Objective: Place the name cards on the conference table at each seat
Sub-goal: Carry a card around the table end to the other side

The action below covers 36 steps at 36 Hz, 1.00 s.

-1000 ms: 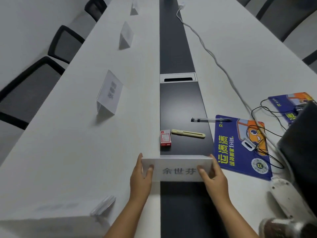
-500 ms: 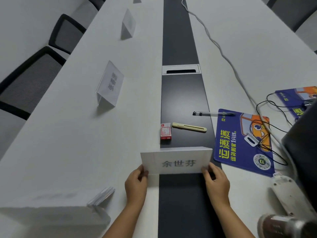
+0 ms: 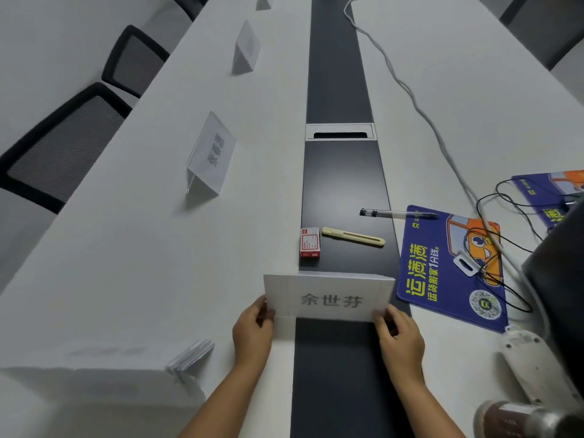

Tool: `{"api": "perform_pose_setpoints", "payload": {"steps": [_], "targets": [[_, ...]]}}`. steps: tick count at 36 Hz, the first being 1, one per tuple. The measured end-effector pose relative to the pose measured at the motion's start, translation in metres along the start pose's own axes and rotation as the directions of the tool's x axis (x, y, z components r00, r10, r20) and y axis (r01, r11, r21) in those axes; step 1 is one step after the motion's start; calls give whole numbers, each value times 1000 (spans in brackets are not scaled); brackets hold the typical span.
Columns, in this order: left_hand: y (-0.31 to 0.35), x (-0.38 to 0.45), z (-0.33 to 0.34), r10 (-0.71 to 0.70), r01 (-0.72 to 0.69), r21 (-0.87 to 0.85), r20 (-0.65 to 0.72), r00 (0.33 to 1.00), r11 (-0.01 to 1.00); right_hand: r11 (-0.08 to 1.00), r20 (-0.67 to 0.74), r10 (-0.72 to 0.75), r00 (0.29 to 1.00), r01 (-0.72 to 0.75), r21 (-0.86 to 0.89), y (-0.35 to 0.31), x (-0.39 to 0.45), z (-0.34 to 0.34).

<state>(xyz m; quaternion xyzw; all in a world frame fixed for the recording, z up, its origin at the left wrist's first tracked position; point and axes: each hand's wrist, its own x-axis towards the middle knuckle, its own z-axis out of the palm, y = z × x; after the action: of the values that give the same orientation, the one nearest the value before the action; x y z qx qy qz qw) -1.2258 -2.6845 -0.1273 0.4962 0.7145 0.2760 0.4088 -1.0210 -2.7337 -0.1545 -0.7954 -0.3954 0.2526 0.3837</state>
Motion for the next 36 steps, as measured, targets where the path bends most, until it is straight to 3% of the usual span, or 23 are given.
{"api": "perform_pose_setpoints", "payload": {"steps": [5,9,12,16,21,24,26,30,36], "targets": [[4,-18,-11,-24,26,-53,29,999,998,998,14,48,999,-49,41,-3,-6,-5],[-10,-56,-36,53,-51,-68,20,998,996,998,-10,54,998,-54,28,-14,-33,-5],[-32,-87,-65,115,-122,-103,-72,991,987,1000,20,-18,1000,18,14,-25,-63,3],[-71,-115,-113,46,-99,-166,-297,954,981,990,244,-98,965,71,118,-49,-107,26],[-111,-101,-181,-116,-27,-257,-524,844,966,985,529,-137,838,56,166,-97,-148,67],[-127,-68,-225,-176,88,-215,-435,883,973,989,644,-109,757,19,146,-122,-159,95],[-132,-43,-249,-161,118,-153,-312,936,981,993,662,-79,746,2,117,-138,-164,113],[-137,-5,-281,-35,34,-75,-13,999,997,988,541,17,841,-95,118,-165,-176,137],[-137,18,-300,110,-79,-119,278,954,990,970,355,77,932,-152,189,-179,-198,152]]}}
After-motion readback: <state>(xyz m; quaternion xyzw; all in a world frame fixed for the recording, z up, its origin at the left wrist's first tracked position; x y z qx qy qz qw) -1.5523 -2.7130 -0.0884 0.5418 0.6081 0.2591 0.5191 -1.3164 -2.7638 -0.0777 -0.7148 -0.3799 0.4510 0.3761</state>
